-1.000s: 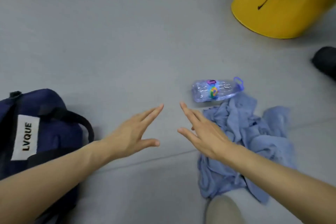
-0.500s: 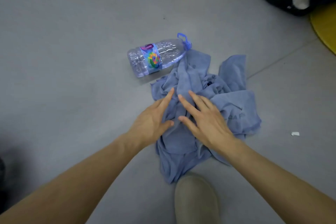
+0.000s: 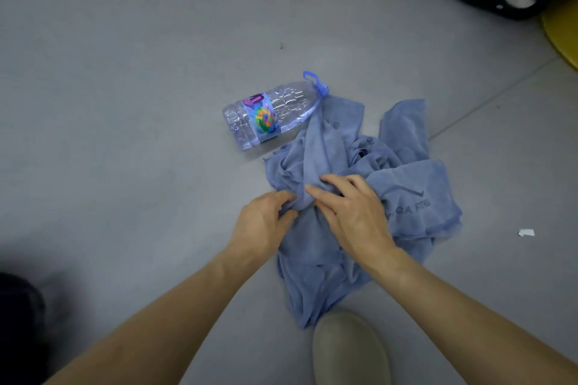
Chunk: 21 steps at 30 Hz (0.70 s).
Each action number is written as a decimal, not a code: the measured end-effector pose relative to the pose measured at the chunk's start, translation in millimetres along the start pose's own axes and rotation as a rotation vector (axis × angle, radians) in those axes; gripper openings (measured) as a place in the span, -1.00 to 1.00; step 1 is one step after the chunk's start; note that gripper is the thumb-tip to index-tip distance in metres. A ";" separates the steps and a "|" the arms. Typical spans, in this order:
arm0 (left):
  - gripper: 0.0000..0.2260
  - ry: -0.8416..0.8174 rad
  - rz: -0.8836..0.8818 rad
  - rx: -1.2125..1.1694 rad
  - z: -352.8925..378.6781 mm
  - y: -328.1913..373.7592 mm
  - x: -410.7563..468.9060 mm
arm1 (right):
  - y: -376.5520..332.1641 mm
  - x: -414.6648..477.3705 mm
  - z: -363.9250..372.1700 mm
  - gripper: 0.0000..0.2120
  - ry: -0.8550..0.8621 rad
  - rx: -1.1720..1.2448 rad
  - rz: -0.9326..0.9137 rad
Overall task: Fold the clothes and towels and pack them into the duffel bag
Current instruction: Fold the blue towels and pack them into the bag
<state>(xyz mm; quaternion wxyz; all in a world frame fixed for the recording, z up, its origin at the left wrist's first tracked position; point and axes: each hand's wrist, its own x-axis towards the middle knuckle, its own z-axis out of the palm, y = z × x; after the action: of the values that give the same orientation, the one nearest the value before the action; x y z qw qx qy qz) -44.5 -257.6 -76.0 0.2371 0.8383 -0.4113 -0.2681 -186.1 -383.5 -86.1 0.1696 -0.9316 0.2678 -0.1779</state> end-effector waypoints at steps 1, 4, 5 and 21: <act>-0.88 0.023 -0.008 -0.020 -8.3 5.9 -3.4 | -8.2 1.1 -7.6 -0.73 0.042 0.020 -0.018; -0.93 0.111 -0.034 -0.141 -40.4 25.5 -18.6 | -38.8 9.3 -34.5 -0.74 0.138 0.070 -0.097; -0.91 0.134 -0.037 -0.180 -54.6 33.0 -26.7 | -50.7 15.1 -45.0 -0.73 0.168 0.092 -0.123; -0.82 0.389 -0.254 -0.723 -316.3 95.9 -255.8 | -304.8 92.7 -222.3 -0.80 -0.073 0.317 -0.348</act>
<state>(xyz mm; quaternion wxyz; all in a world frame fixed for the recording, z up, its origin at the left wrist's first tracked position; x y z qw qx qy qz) -27.0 -45.3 283.7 0.5538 0.7803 -0.1321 -0.2588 -72.7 -241.0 256.9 0.2901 -0.9313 0.0655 -0.2104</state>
